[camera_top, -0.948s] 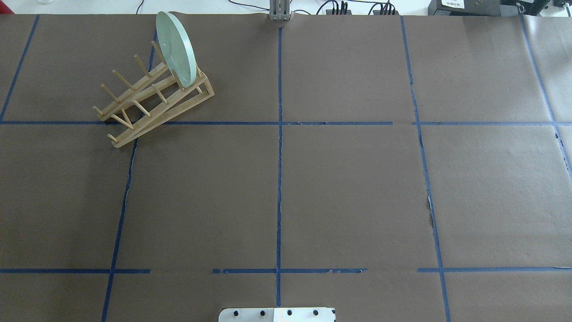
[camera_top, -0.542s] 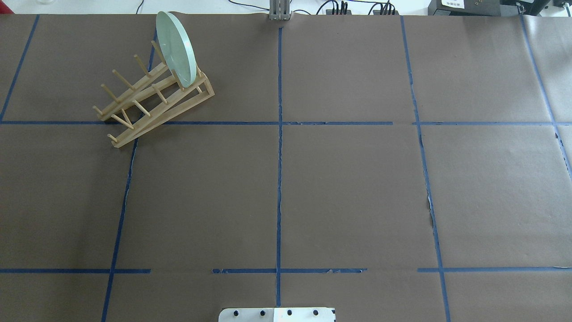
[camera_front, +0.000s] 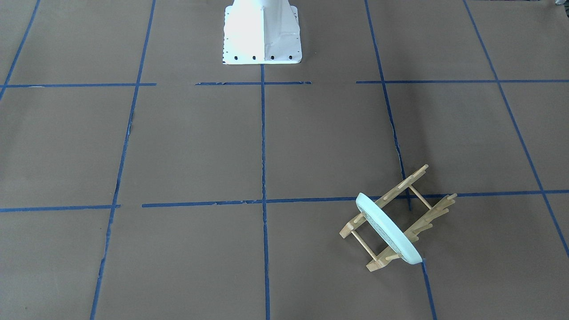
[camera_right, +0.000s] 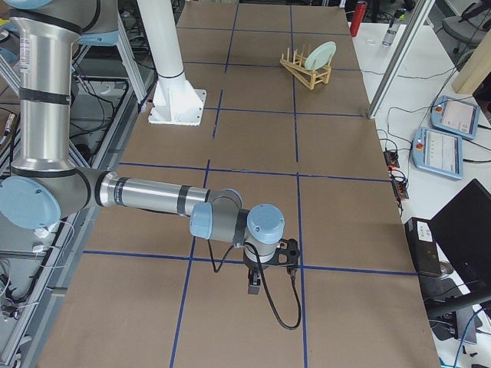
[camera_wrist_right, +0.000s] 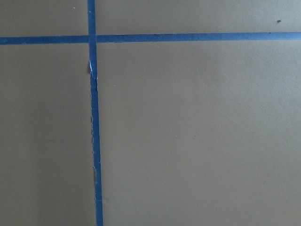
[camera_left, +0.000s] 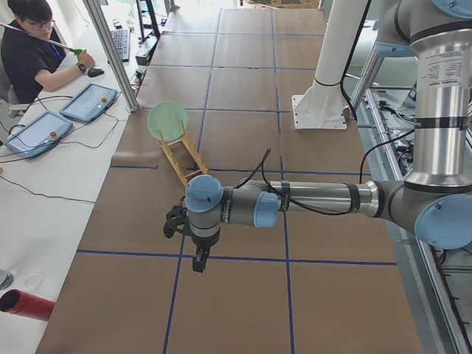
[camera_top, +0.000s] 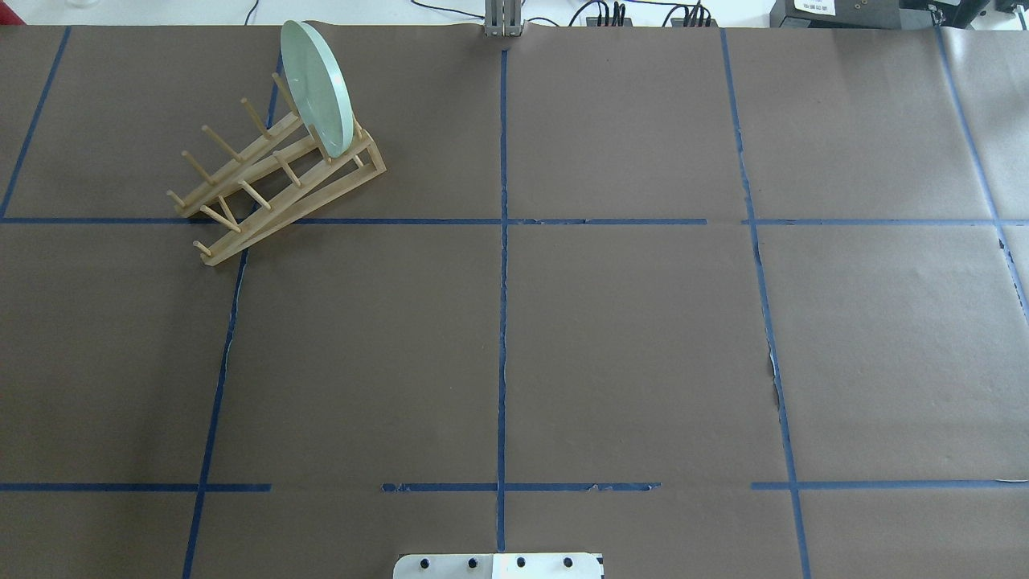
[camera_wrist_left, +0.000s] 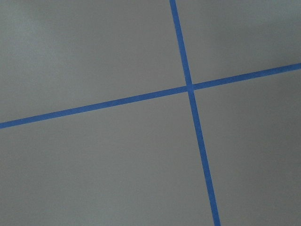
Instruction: Place plate on rack
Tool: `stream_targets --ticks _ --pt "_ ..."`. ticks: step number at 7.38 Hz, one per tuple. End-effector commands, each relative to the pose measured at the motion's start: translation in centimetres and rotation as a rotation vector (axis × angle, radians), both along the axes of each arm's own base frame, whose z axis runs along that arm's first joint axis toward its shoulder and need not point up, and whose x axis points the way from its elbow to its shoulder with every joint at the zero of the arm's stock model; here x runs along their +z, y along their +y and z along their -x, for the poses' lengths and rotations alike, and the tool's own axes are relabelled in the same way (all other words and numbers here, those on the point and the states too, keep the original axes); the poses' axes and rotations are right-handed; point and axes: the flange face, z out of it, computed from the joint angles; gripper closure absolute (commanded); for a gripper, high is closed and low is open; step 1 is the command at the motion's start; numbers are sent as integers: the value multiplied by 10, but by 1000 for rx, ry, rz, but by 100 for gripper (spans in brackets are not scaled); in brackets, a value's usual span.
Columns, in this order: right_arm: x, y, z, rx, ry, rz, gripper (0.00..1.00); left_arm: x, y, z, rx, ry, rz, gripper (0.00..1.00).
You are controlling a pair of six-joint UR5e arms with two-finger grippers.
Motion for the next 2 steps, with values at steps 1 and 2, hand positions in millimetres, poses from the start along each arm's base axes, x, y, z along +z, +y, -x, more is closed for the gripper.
stream_targets --ticks 1,2 --pt "-1 0 0 -1 0 -1 0 -1 0 0 0 0 -1 0" --pt "0 0 0 -1 0 0 0 0 0 0 0 0 -1 0"
